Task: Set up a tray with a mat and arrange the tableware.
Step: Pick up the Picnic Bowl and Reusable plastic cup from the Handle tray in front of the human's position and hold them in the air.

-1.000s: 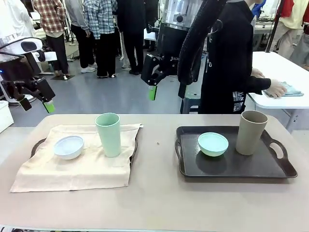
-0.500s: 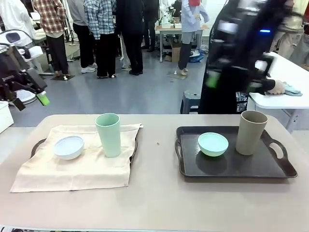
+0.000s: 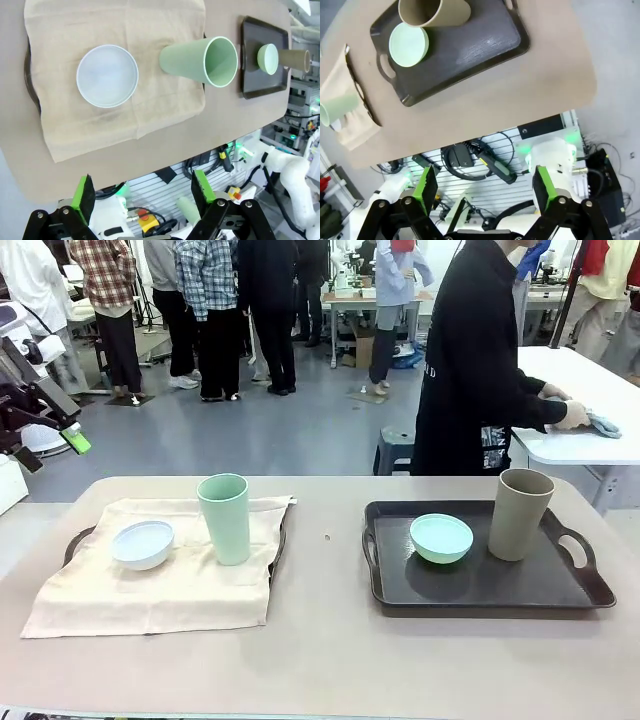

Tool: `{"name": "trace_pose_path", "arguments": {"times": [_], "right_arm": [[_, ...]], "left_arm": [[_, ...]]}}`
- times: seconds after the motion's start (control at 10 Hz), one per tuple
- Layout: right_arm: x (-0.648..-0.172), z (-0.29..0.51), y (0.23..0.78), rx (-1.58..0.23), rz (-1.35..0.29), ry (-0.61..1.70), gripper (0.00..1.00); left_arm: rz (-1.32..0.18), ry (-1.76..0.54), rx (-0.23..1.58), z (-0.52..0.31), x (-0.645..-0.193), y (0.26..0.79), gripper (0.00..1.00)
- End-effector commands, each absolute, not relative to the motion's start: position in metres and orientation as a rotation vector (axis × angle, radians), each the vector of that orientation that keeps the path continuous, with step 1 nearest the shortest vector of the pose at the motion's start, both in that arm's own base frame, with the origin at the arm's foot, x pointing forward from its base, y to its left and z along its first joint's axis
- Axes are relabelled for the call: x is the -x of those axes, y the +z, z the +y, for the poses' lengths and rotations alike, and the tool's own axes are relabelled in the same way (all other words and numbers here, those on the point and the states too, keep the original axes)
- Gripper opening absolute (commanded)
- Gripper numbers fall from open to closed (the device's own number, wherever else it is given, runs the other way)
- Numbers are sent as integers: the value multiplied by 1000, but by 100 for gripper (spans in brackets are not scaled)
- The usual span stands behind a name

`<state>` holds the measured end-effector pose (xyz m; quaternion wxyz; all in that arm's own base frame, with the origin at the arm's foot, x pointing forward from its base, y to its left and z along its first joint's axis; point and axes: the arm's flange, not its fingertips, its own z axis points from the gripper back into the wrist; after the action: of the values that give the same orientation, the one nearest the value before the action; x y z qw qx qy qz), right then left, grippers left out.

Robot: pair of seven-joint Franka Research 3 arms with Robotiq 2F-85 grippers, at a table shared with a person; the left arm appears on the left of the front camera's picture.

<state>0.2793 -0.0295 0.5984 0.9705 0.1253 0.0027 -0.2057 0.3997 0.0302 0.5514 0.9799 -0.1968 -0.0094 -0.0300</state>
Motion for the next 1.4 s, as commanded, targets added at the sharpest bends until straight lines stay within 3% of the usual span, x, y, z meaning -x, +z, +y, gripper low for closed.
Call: {"name": "trace_pose_path", "arguments": {"times": [0.0,0.3,0.5,0.7,0.8,1.0,1.1,1.2,1.3], "right_arm": [[-293,-11,600,-270,47,-383,100],[-287,-17,597,-255,22,-395,100],[-277,-108,602,-381,-44,-460,100],[-266,-192,599,-655,-93,-472,100],[-266,-217,587,-833,-102,-433,100],[-278,-230,567,-1195,-86,-364,100],[-286,-219,562,-1204,-54,-381,100],[-254,-241,568,-974,-174,-493,100],[-254,-241,568,-974,-174,-493,100]], "left_arm": [[-18,-51,396,34,-399,551,100],[-20,-54,396,33,-399,551,100],[-54,-29,591,74,-400,549,100],[-82,-23,833,100,-398,546,100],[-16,19,993,102,-398,537,100],[-35,138,1259,104,-387,523,100],[-62,197,1232,104,-383,523,100],[-28,73,1129,106,-388,530,100],[-28,73,1129,106,-388,530,100]]}}
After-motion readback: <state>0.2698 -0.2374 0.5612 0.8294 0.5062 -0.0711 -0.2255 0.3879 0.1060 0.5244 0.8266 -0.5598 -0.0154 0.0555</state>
